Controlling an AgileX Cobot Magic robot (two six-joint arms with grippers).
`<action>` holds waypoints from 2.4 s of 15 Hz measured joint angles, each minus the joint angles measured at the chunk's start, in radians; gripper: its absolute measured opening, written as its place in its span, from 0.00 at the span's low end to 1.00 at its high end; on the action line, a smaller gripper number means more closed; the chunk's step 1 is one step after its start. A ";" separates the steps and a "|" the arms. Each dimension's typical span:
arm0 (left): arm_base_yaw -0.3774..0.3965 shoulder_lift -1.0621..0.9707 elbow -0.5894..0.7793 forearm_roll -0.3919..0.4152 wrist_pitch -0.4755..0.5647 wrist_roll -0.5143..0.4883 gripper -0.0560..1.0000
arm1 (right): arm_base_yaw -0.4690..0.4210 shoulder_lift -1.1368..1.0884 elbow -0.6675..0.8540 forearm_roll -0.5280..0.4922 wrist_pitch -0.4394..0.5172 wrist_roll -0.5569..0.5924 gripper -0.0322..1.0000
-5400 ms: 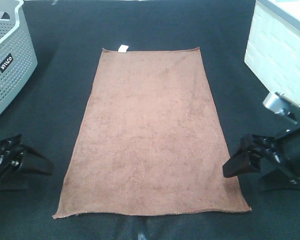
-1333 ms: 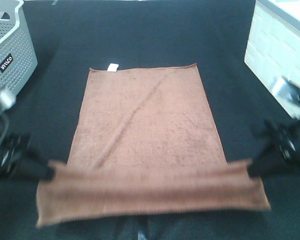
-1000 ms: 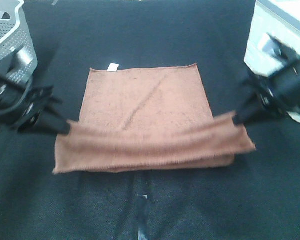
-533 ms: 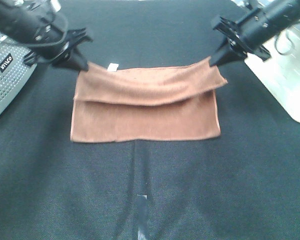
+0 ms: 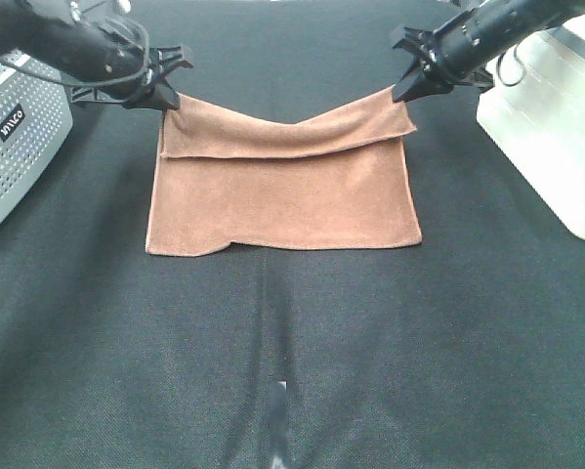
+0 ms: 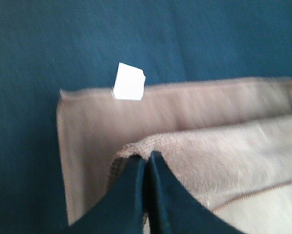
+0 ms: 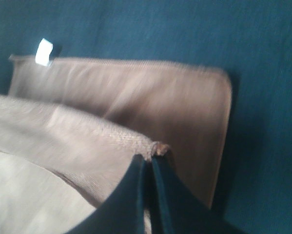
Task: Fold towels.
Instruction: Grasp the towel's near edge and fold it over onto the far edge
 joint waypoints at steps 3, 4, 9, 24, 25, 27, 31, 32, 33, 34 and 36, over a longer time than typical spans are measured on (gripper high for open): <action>0.000 0.083 -0.062 -0.003 -0.118 0.021 0.05 | 0.000 0.100 -0.108 -0.001 -0.069 0.000 0.03; 0.000 0.121 -0.088 -0.011 -0.158 0.028 0.05 | 0.000 0.123 -0.115 -0.001 -0.117 0.000 0.03; -0.007 0.206 -0.163 -0.041 -0.191 0.064 0.11 | 0.000 0.164 -0.115 -0.001 -0.178 -0.002 0.07; 0.061 0.135 -0.157 0.038 0.223 -0.037 0.73 | -0.022 0.098 -0.123 -0.156 0.210 0.161 0.72; 0.063 0.115 -0.134 0.057 0.231 -0.074 0.73 | -0.024 0.098 -0.123 -0.161 0.234 0.171 0.72; 0.061 0.060 -0.032 0.081 0.228 -0.098 0.73 | -0.027 0.091 -0.123 -0.168 0.242 0.182 0.72; 0.058 -0.090 0.273 0.085 0.158 -0.103 0.73 | -0.027 -0.019 -0.004 -0.179 0.241 0.185 0.72; 0.058 -0.113 0.318 0.085 0.147 -0.103 0.73 | -0.027 -0.055 0.075 -0.180 0.241 0.179 0.72; 0.058 -0.123 0.346 0.085 0.147 -0.103 0.73 | -0.027 -0.087 0.172 -0.180 0.229 0.171 0.72; 0.058 -0.125 0.363 0.085 0.155 -0.103 0.73 | -0.027 -0.121 0.266 -0.180 0.189 0.156 0.72; 0.058 -0.125 0.378 0.087 0.182 -0.103 0.73 | -0.027 -0.163 0.431 -0.176 0.080 0.145 0.72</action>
